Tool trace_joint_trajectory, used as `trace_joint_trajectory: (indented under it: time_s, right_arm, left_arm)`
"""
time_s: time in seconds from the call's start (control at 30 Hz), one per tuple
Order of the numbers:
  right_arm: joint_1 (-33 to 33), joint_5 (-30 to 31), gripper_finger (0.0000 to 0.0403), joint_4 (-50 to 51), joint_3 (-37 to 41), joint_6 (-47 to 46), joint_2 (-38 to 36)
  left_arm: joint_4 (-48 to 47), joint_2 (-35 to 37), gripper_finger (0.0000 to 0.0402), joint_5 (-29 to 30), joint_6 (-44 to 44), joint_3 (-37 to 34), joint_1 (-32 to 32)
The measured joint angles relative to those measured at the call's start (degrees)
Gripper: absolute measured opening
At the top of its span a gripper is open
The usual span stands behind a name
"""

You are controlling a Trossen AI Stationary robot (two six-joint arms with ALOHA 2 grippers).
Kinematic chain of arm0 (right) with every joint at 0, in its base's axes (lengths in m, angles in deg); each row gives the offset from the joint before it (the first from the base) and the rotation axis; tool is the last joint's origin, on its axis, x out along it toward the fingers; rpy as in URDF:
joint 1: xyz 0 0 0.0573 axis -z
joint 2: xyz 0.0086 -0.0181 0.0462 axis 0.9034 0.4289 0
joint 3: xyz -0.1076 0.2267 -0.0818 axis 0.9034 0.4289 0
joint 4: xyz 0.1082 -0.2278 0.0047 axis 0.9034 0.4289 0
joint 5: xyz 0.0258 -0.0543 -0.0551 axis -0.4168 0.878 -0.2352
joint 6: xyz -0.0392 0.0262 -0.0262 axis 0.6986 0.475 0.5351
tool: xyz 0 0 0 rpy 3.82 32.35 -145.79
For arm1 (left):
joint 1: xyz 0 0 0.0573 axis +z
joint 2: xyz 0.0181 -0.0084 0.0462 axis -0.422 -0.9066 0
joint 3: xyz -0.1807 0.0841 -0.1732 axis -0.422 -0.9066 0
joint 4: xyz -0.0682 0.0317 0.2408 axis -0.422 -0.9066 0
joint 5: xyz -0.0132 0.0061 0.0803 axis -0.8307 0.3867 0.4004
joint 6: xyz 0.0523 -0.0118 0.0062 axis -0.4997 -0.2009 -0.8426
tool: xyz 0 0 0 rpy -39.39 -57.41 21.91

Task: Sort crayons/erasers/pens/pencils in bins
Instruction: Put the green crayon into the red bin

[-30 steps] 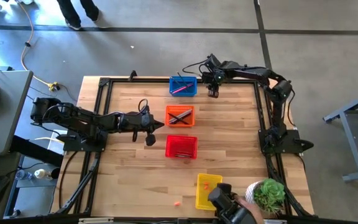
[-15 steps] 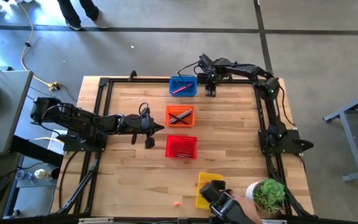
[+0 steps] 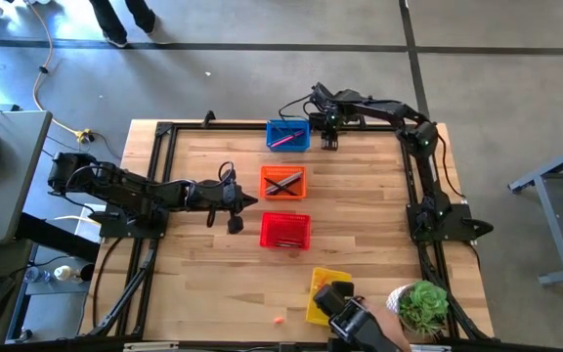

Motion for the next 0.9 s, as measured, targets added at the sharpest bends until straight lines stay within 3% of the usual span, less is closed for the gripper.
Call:
trace_joint_trajectory:
  time_s: [0.57,0.9]
  right_arm:
    - [0.33,-1.79,0.0144,5.85,-0.1,-0.11,0.32]
    - [-1.1,-3.54,0.014,14.49,-5.06,-0.34,0.2]
  left_arm:
    - [-0.02,0.0,0.0,-0.02,0.53,0.0,-0.31]
    - [-0.34,0.0,0.0,-0.02,0.54,0.0,-0.31]
